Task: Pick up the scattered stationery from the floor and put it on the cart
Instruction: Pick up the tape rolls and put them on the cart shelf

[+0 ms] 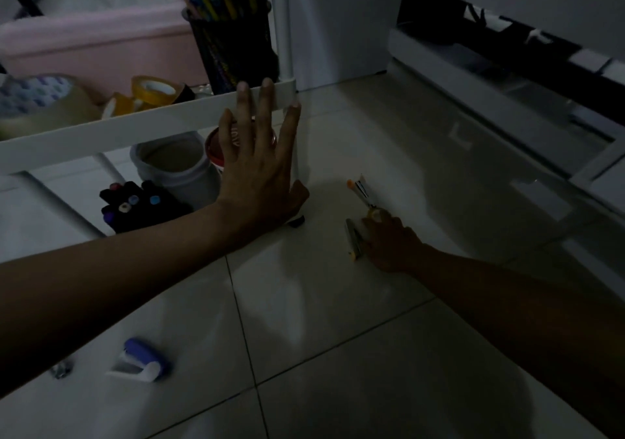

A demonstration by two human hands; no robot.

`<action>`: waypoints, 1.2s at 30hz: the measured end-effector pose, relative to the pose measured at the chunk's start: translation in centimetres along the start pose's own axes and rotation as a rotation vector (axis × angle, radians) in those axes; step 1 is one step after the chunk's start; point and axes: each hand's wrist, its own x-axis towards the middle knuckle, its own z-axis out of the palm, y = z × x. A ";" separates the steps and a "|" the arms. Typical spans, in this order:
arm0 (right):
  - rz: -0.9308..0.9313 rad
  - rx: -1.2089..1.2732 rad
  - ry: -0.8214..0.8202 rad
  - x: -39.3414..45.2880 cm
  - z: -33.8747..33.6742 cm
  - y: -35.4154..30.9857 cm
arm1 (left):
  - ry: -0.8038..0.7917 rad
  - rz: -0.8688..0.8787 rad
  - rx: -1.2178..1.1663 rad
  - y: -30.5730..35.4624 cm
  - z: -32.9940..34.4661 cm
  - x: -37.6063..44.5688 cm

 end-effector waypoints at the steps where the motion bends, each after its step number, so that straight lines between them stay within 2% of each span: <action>1: 0.012 0.008 0.020 0.3 0.1 0.2 | 0.004 0.004 0.009 0.0 0.2 0.0; 7: 0.038 -0.044 -0.008 1.0 0.5 1.5 | 0.036 0.042 0.058 -0.5 0.9 -0.2; 12: 0.033 0.039 0.116 1.0 0.3 1.1 | 0.063 0.054 0.085 -0.5 1.0 -0.3; 17: 0.159 0.054 0.187 0.5 0.6 -0.7 | 0.052 0.065 0.055 -0.7 1.2 -0.2; 21: 0.204 0.049 0.096 -0.2 0.8 -1.5 | 0.072 0.065 0.079 -0.8 0.7 -0.2; 23: 0.208 0.044 0.100 -0.7 0.8 -2.0 | 0.060 0.075 0.051 -0.9 0.4 -0.2; 26: 0.192 0.154 0.303 -1.9 0.4 -3.4 | 0.003 0.083 0.015 -1.1 -0.3 -0.2; 31: -0.149 0.390 0.795 -3.6 -2.0 -7.0 | -0.066 0.123 0.010 -1.7 -1.6 -0.3; 36: -0.415 0.592 1.034 -4.6 -6.5 -11.3 | -0.149 0.163 0.054 -3.0 -2.8 -0.1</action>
